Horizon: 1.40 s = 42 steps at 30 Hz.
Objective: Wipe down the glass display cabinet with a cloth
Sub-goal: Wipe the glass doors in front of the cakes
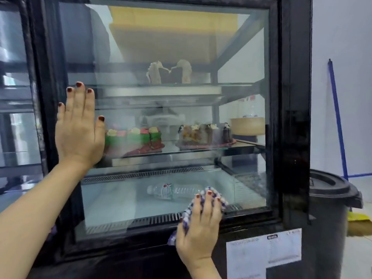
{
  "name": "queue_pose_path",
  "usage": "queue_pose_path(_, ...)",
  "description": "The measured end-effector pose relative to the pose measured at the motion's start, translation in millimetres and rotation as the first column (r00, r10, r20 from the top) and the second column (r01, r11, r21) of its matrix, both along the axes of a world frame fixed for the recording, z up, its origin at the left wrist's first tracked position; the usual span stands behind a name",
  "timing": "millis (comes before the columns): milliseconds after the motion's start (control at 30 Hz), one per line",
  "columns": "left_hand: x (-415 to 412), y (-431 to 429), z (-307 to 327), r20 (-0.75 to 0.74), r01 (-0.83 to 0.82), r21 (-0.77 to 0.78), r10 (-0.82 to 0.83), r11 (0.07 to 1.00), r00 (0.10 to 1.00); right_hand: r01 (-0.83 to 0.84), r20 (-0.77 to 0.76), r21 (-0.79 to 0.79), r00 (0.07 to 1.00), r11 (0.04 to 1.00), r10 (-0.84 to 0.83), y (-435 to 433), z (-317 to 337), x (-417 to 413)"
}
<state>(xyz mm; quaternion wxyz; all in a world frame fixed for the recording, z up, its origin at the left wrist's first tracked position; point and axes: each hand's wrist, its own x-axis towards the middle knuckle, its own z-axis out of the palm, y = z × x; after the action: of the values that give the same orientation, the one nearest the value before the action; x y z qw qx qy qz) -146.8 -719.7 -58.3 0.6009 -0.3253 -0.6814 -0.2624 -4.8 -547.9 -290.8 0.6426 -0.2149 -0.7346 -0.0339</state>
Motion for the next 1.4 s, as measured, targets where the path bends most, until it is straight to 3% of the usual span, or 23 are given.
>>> queue_pose_path(67, 1, -1, 1, 0.012, -0.008, -0.003, 0.008, 1.000, 1.000, -0.036, 0.204, 0.291, 0.979, 0.956, -0.025, -13, -5, -9)
queue_pose_path(167, 2, -1, 2, 0.028, -0.007, -0.018, 0.007, 1.000, 1.000, -0.076, 0.253, 0.401, 0.967, 0.913, -0.031, 15, -1, 8)
queue_pose_path(233, 3, -1, 3, 0.029, -0.012, -0.022, 0.012, 1.000, 1.000, -0.014, 0.123, 0.313, 0.992, 0.950, -0.026, 54, 1, 33)
queue_pose_path(333, 5, -1, 1, 0.042, -0.039, -0.033, 0.041, 0.999, 0.998, 0.084, -0.113, -0.034, 0.990, 0.996, -0.087, 107, 11, 74)
queue_pose_path(400, 8, -1, 1, 0.054, -0.039, -0.032, 0.040, 0.999, 0.998, 0.103, -0.141, -0.155, 0.982, 0.982, -0.125, 112, 18, 79)
queue_pose_path(533, 9, -13, 14, 0.011, -0.094, -0.078, 0.095, 0.993, 0.995, 0.094, 0.011, 0.129, 0.995, 0.987, -0.096, 51, 9, 34)
queue_pose_path(700, -7, -35, 63, -0.044, -0.114, -0.017, 0.113, 0.993, 0.993, 0.012, 0.141, 0.456, 0.986, 0.890, -0.085, -65, 5, -56)
queue_pose_path(867, -25, -48, 97, 0.006, -0.083, -0.039, 0.083, 0.996, 0.997, -0.049, 0.230, 0.468, 0.971, 0.883, -0.069, -138, 39, -106)
queue_pose_path(1000, -44, -59, 102, 0.061, 0.133, 0.095, -0.139, 0.987, 0.988, -0.153, 0.159, 0.412, 0.983, 0.898, 0.094, -140, 111, -106)
queue_pose_path(1133, -69, -69, 102, 0.185, 0.231, 0.231, -0.276, 0.945, 0.943, -0.090, 0.053, 0.430, 0.996, 0.898, 0.074, -122, 235, -99)
queue_pose_path(1300, -81, -71, 101, 0.099, 0.284, 0.194, -0.307, 0.939, 0.946, -0.058, 0.069, 0.511, 0.997, 0.858, 0.026, -120, 399, -104)
queue_pose_path(1400, -90, -80, 92, 0.066, 0.146, 0.117, -0.154, 0.982, 0.986, -0.038, 0.084, 0.503, 0.996, 0.864, -0.006, -124, 459, -106)
